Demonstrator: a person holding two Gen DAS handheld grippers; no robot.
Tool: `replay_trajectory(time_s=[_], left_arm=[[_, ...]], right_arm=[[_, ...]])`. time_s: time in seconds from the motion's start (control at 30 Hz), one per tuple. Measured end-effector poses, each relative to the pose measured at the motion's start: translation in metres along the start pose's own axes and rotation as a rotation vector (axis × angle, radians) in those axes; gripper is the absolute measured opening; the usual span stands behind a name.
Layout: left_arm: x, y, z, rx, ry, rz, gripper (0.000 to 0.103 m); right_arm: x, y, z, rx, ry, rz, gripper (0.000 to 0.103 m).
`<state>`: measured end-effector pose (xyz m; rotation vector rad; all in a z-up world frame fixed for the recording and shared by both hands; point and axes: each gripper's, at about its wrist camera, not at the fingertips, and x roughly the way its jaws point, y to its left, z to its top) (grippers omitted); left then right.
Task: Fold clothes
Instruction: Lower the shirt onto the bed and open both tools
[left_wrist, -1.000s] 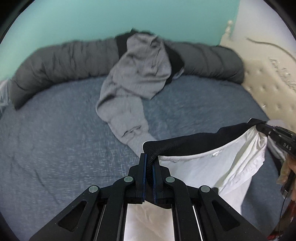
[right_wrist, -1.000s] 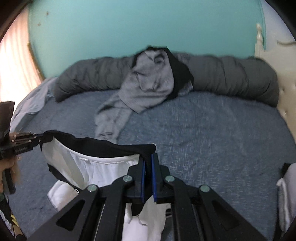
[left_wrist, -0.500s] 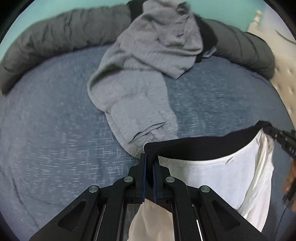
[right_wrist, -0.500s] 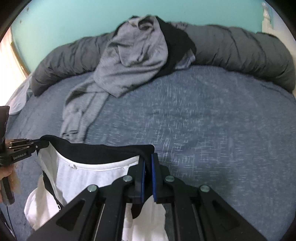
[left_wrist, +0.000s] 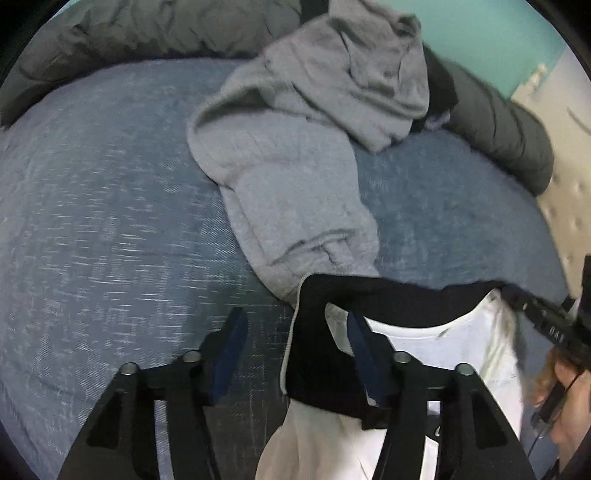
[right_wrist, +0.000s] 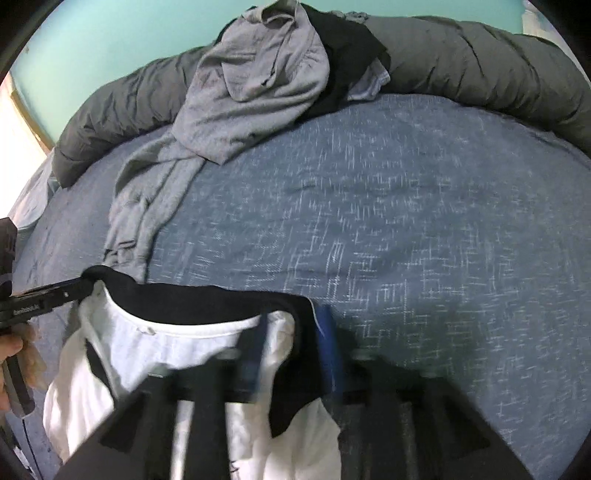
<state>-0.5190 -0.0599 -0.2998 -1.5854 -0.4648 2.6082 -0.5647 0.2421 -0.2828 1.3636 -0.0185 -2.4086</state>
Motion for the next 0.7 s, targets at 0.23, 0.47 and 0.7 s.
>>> replay_trajectory(time_s=[0.23,0.47,0.7], left_arm=[[-0.058,0.025,-0.025,-0.053,-0.069,-0.070,0.061],[-0.091,0.058,-0.094,-0.044,-0.077,-0.050,0.061],[-0.110,0.089,-0.159,-0.097,-0.055,-0.072,0.061]], right_arm=[[-0.056,-0.002,-0.007,0.031,-0.107,0.095,0.052],[-0.093,-0.057,-0.063,0.143,-0.089,0.090,0.052],[-0.099,-0.092,-0.129,0.281,-0.032,0.131,0.052]])
